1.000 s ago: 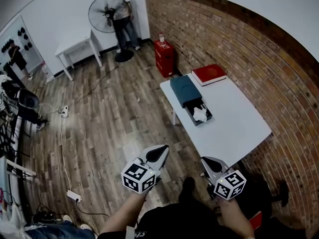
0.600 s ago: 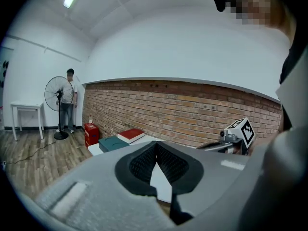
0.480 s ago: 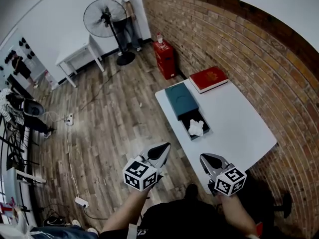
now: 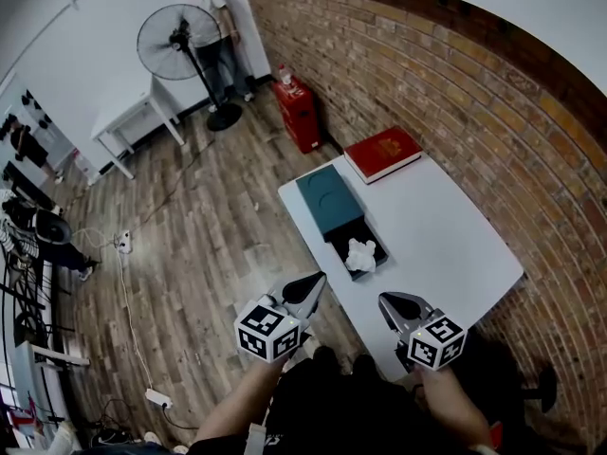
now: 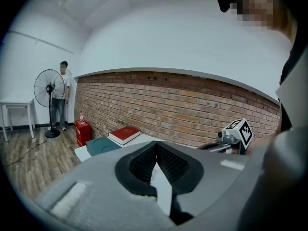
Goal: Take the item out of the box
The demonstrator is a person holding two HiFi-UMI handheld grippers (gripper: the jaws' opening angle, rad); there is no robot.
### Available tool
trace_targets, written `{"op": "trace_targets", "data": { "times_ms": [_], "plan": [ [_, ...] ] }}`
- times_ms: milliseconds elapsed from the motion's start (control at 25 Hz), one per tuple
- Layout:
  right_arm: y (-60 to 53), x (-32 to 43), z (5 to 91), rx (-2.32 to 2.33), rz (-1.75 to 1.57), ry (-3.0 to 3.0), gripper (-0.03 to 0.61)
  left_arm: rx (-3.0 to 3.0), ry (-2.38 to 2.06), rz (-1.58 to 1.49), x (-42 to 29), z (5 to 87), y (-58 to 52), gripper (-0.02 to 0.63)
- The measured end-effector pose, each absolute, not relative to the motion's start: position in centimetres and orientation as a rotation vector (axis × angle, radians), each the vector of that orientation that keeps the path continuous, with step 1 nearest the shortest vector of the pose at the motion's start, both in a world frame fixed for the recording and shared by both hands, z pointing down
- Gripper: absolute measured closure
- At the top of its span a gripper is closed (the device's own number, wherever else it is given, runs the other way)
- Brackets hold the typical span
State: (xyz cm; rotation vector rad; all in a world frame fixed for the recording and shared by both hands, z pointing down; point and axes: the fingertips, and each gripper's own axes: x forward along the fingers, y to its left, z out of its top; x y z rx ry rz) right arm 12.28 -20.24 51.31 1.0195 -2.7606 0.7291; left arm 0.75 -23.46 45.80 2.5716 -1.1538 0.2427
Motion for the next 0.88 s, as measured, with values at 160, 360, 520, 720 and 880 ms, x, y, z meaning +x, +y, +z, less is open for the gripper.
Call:
{"op": "trace_targets", "data": {
  "times_ms": [160,360,520,720,880],
  "plan": [
    [-22.0,11.8,52.2,1.057,0.743,-2.712,0.578,2.59,-1.111,0.232,0.3,46.2,-25.7,0.612],
    [-25.2,10.4,53.1,1.1,0.728,-2.624,0.577,2.605,-1.078,0.221,-1.9,46.4,-28.9,0.612],
    [-27.9,9.0,53.5,1.169,0.693,-2.554,0.577,2.624,-1.041,0.222,-4.1,47.0,-30.9,0.612],
    [-29.9,7.6,55.2,1.231,0.668,-2.459,0.544,2.642,-0.976,0.199,-5.8,48.3,-32.5,0.612],
    [-30.8,7.2,58.0,1.221,0.683,-2.351,0.507,2.624,-0.936,0.174,-6.1,49.6,-33.3,0.612]
  ]
}}
